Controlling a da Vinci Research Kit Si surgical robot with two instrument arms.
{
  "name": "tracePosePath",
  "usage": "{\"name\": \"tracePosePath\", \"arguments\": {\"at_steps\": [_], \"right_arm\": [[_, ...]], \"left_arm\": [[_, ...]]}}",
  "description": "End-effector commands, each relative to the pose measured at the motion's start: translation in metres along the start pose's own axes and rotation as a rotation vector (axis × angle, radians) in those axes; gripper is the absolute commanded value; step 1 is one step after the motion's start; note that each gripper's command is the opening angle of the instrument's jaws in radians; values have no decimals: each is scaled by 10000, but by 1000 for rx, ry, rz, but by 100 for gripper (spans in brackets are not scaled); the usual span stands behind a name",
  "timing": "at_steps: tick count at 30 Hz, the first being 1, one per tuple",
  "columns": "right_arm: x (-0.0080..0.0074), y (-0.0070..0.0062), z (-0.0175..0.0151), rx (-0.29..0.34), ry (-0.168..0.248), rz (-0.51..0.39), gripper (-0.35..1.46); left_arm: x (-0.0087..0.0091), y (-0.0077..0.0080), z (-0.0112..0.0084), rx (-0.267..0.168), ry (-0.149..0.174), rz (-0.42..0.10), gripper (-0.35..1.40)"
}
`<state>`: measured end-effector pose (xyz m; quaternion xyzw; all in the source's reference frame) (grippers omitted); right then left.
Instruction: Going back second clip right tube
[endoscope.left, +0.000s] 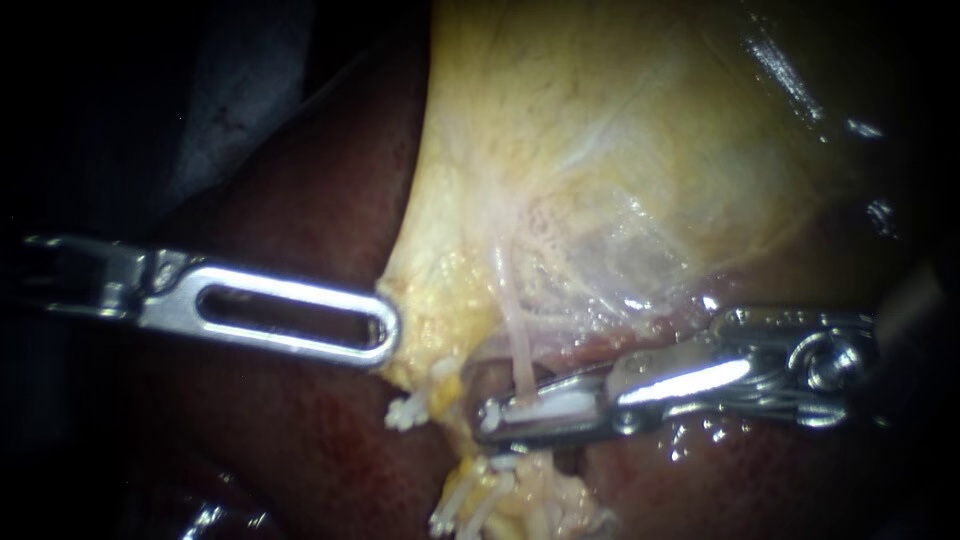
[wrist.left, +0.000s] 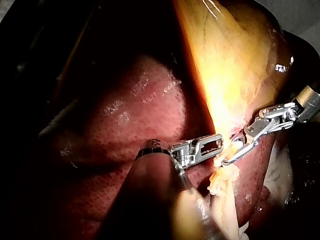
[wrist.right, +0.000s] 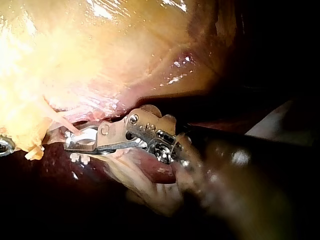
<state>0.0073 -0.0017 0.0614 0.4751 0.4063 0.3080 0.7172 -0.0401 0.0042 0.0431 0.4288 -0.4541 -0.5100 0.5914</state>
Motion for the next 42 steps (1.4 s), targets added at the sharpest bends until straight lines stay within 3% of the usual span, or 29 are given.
{"name": "tracePosePath", "arguments": {"at_steps": [1, 14, 16, 25, 30, 42], "right_arm": [[0, 0, 0, 0, 0, 0, -35], [-2, -2, 1, 1, -2, -7, -34], [-2, -2, 1, -1, -5, -31, -14], [-1, -9, 0, 19, 7, -127, 32], [1, -9, 0, 17, 23, -208, 43], [5, -10, -4, 6, 35, -276, 50]], "left_arm": [[0, 0, 0, 0, 0, 0, -35], [0, 0, 0, 0, 0, 0, -35], [0, 0, 0, 0, 0, 0, -35], [0, 0, 0, 0, 0, 0, -35], [0, 0, 0, 0, 0, 0, -35], [0, 0, 0, 0, 0, 0, -35]]}}
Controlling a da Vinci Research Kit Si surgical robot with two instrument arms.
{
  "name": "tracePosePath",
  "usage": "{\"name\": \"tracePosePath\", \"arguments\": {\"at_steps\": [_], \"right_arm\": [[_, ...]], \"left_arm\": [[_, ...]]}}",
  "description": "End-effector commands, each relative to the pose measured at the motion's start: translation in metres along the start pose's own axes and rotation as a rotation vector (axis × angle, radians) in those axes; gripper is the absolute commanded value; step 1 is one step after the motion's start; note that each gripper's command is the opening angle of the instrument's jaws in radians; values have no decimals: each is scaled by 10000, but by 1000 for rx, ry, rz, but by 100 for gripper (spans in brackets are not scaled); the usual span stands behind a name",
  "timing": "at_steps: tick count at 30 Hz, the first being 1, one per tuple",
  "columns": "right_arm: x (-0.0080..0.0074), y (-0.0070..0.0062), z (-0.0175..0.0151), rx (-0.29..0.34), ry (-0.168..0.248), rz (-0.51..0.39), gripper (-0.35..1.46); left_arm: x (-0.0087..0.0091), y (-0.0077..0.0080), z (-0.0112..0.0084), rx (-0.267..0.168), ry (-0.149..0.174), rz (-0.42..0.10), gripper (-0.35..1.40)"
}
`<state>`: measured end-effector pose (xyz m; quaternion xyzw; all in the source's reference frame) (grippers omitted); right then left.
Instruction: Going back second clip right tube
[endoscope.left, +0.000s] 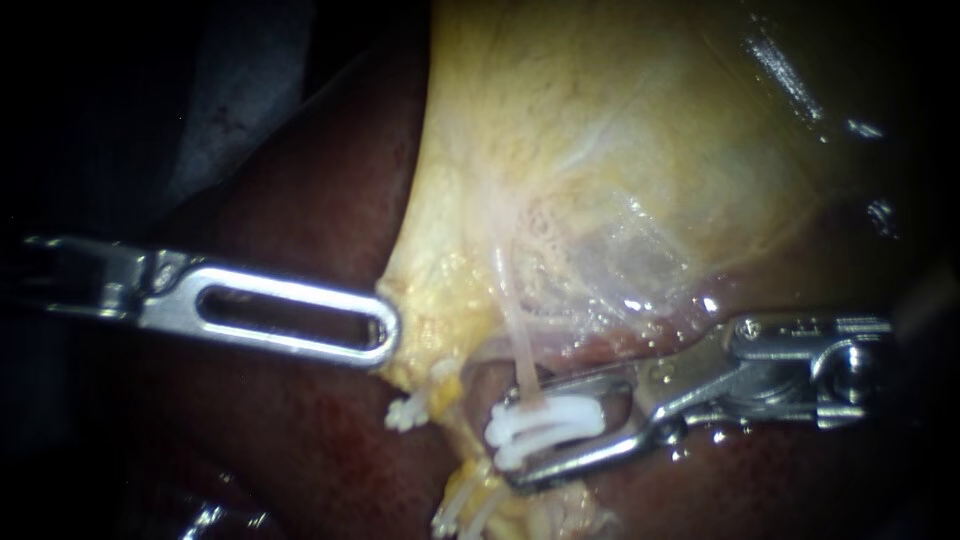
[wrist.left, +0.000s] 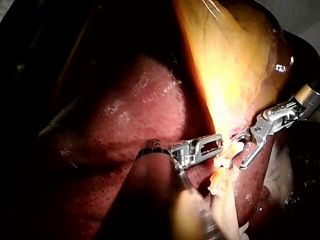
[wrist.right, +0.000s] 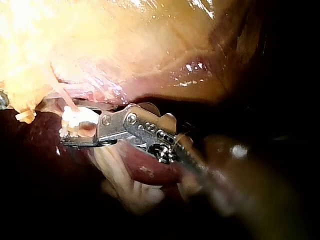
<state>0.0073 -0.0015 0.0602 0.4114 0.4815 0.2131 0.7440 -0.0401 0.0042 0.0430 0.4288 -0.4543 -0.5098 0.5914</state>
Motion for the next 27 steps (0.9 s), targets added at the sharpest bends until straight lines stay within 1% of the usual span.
{"name": "tracePosePath", "arguments": {"at_steps": [1, 7, 13, 17, 19, 21, 27], "right_arm": [[1, 0, -3, -3, 1, -10, 51], [6, -4, -19, -19, 13, -28, 52], [13, -10, -50, -41, 30, -47, 52], [18, -14, -68, -53, 38, -69, 54], [22, -16, -75, -69, 47, -83, 57], [27, -17, -83, -97, 60, -99, 60], [50, -25, -113, -127, 73, -142, 60]], "left_arm": [[0, 0, 0, 0, 0, 0, -35], [0, 0, 0, 0, 0, 0, -35], [0, 1, 1, -1, 0, 0, -35], [0, 2, 1, -1, 0, 1, -35], [0, 2, 1, -1, 0, 1, -35], [0, 2, 1, -1, 0, 1, -35], [0, 2, 1, -1, 0, 1, -35]]}}
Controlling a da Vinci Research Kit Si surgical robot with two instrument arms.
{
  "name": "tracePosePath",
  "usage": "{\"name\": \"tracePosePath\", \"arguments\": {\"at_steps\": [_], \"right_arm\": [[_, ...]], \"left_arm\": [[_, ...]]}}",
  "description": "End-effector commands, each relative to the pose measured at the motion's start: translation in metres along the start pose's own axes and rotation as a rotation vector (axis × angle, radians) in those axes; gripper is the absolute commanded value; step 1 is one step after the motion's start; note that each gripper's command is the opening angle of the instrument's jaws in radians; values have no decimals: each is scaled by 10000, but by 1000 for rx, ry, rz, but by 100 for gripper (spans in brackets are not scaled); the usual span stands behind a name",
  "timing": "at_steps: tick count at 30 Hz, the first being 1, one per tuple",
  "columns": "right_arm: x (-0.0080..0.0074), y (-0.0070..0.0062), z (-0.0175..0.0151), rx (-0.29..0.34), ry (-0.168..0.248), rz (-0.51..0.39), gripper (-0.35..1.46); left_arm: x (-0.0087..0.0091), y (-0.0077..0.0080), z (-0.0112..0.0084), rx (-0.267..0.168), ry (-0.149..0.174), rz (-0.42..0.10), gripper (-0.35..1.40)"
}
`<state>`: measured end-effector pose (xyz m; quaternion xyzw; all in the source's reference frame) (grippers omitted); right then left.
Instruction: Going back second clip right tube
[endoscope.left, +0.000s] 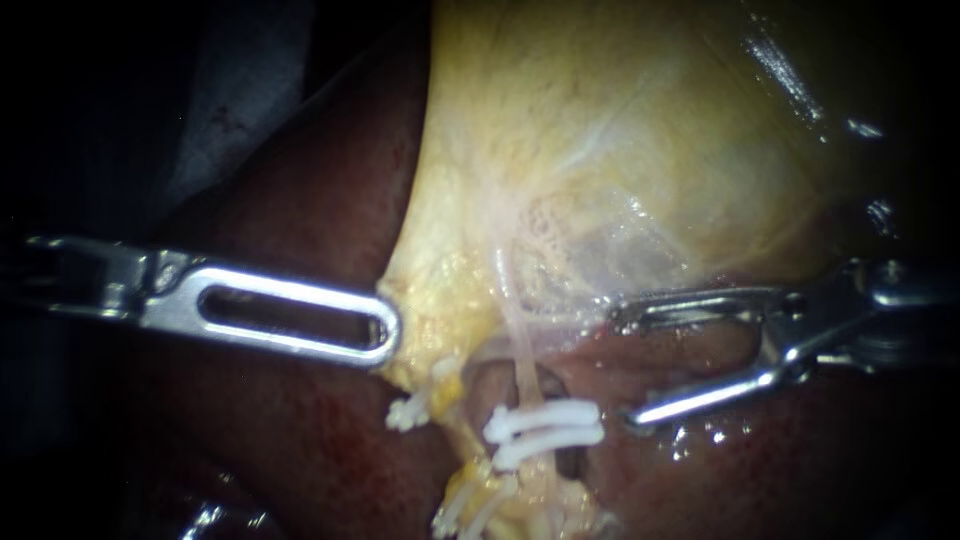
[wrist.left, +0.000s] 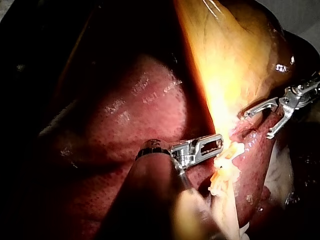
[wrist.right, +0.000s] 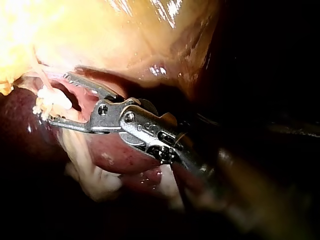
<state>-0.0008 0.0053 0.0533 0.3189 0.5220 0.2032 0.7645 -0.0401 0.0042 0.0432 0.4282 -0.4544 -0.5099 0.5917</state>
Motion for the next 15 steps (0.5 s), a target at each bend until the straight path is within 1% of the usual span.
{"name": "tracePosePath", "arguments": {"at_steps": [1, 3, 7, 12, 15], "right_arm": [[4, 0, -4, -3, 2, -2, 60], [14, 2, -13, -16, 6, -15, 60], [24, 3, -24, -28, 9, -36, 60], [27, 3, -27, -33, 10, -44, 60], [27, 3, -27, -33, 10, -44, 60]], "left_arm": [[0, 0, 0, 0, 0, 0, -35], [0, 0, 0, 0, 0, 0, -35], [0, 1, 1, 0, 0, 0, -35], [-1, 3, 1, -1, 0, 1, -35], [0, 7, 4, -2, -2, 3, -35]]}}
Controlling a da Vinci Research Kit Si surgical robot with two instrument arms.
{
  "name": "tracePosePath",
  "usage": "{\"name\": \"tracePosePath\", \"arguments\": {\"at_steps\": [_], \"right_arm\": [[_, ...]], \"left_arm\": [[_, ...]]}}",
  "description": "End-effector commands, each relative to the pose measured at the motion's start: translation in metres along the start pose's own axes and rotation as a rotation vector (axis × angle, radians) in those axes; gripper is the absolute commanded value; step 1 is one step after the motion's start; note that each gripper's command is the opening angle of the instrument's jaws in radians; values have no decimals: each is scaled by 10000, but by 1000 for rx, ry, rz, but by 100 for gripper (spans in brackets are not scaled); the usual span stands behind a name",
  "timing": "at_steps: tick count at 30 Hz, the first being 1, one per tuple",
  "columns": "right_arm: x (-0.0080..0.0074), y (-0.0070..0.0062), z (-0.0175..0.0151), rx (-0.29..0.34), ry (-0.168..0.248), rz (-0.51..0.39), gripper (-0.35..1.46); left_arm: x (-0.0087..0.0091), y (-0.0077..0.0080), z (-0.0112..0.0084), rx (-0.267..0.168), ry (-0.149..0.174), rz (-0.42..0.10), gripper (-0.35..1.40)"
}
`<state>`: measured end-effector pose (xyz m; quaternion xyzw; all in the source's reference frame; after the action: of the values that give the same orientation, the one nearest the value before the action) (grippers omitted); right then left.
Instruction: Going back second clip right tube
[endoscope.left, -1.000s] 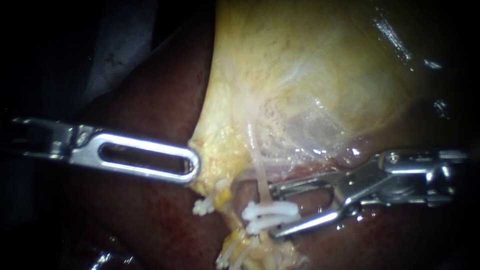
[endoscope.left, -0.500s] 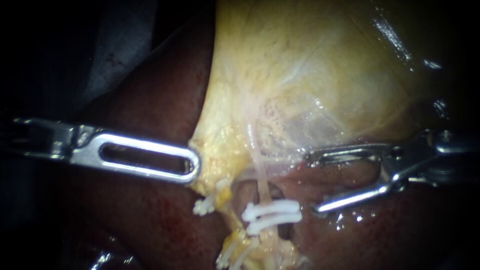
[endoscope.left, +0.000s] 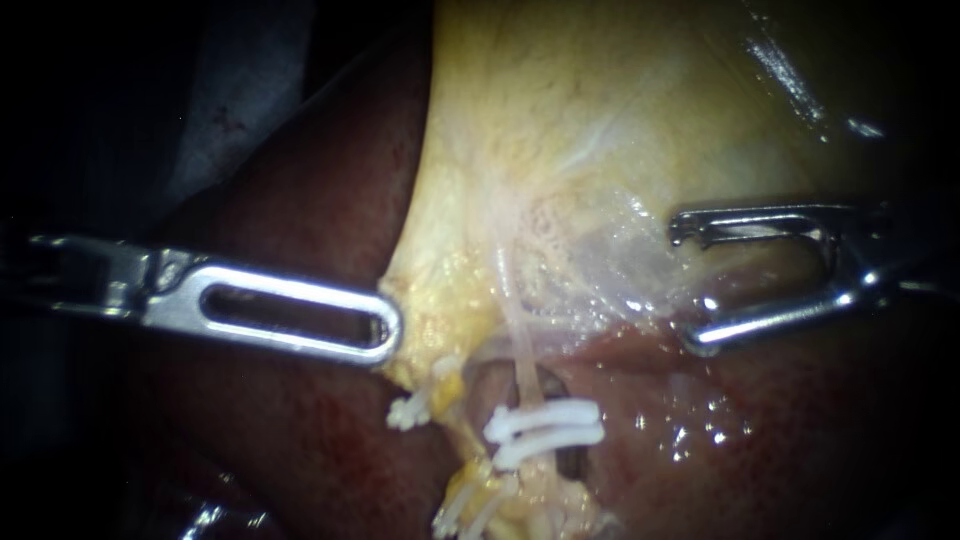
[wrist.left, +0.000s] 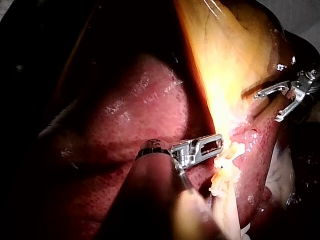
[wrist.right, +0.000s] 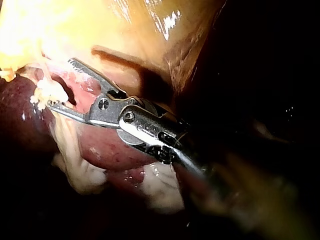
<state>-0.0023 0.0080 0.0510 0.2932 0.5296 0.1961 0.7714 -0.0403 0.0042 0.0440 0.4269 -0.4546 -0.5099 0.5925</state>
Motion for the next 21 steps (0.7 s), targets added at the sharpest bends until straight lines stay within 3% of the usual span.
{"name": "tracePosePath", "arguments": {"at_steps": [1, 8, 21], "right_arm": [[0, -1, 0, 0, 0, 1, 60], [0, -3, 0, 0, 0, 1, 60], [-2, -3, 1, -1, 0, 0, 60]], "left_arm": [[1, 2, 1, -1, -1, 2, -35], [5, 16, 21, -12, -14, 10, -35], [17, 38, 70, -18, 18, 26, -35]]}}
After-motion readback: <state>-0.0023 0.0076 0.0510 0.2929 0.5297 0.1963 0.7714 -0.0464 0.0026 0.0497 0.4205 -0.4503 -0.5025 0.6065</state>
